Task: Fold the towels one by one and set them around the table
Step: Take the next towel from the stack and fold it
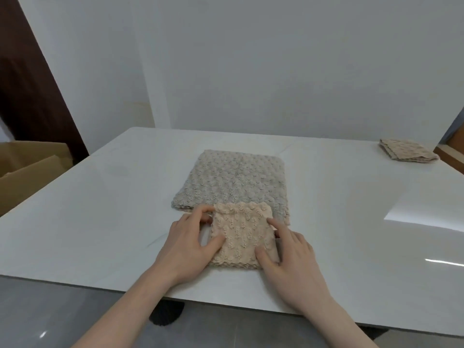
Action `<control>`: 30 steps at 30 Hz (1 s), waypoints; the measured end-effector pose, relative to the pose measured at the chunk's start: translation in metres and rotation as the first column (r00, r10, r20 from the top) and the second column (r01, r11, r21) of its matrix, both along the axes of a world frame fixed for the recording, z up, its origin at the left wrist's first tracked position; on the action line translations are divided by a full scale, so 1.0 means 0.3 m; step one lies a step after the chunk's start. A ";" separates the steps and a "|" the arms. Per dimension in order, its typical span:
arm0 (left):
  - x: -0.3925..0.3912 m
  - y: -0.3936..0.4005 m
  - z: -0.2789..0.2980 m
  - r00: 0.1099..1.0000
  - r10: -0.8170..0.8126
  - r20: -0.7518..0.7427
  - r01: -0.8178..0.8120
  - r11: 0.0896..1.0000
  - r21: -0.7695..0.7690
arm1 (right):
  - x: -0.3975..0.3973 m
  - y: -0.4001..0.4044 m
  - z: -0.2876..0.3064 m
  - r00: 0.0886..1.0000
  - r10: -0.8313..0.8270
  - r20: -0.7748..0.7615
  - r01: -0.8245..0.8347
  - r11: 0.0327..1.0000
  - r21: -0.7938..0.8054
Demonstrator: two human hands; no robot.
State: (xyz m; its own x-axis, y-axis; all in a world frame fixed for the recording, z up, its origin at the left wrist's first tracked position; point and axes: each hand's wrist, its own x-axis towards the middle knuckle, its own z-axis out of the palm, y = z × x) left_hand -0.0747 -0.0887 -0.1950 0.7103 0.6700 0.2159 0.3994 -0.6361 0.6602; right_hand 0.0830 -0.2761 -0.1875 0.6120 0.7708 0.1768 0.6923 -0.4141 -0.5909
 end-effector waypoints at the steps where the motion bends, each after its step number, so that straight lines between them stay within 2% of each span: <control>1: -0.002 -0.001 -0.005 1.000 0.004 0.000 -0.004 1.000 -0.001 | 0.002 -0.001 -0.006 1.000 0.007 0.000 -0.007 1.000 0.002; 5: 0.000 -0.009 -0.008 1.000 0.008 -0.027 -0.008 1.000 0.017 | 0.008 -0.001 -0.014 0.999 0.002 -0.033 -0.002 1.000 0.000; 9: -0.003 -0.028 0.021 0.998 0.015 -0.053 -0.017 0.999 -0.039 | 0.011 0.005 0.019 0.995 -0.007 -0.101 0.005 1.000 -0.016; 15: -0.007 -0.081 0.103 0.991 0.058 -0.121 -0.086 0.965 -0.247 | 0.012 0.001 0.099 0.966 -0.067 -0.250 0.054 0.997 -0.059; 17: 0.000 -0.102 0.161 0.987 0.072 -0.146 -0.122 0.921 -0.370 | 0.017 0.006 0.154 0.928 -0.089 -0.362 0.048 0.992 -0.120; 21: 0.009 -0.183 0.394 0.965 0.089 -0.246 -0.218 0.793 -0.569 | 0.000 0.002 0.382 0.769 -0.211 -0.604 0.068 0.966 -0.251; 25: -0.006 -0.269 0.586 0.960 0.121 -0.252 -0.252 0.761 -0.597 | -0.023 -0.042 0.575 0.696 -0.275 -0.664 0.137 0.958 -0.253; 30: -0.009 -0.317 0.684 0.953 0.101 -0.287 -0.270 0.713 -0.647 | -0.018 -0.081 0.671 0.650 -0.289 -0.703 0.160 0.956 -0.246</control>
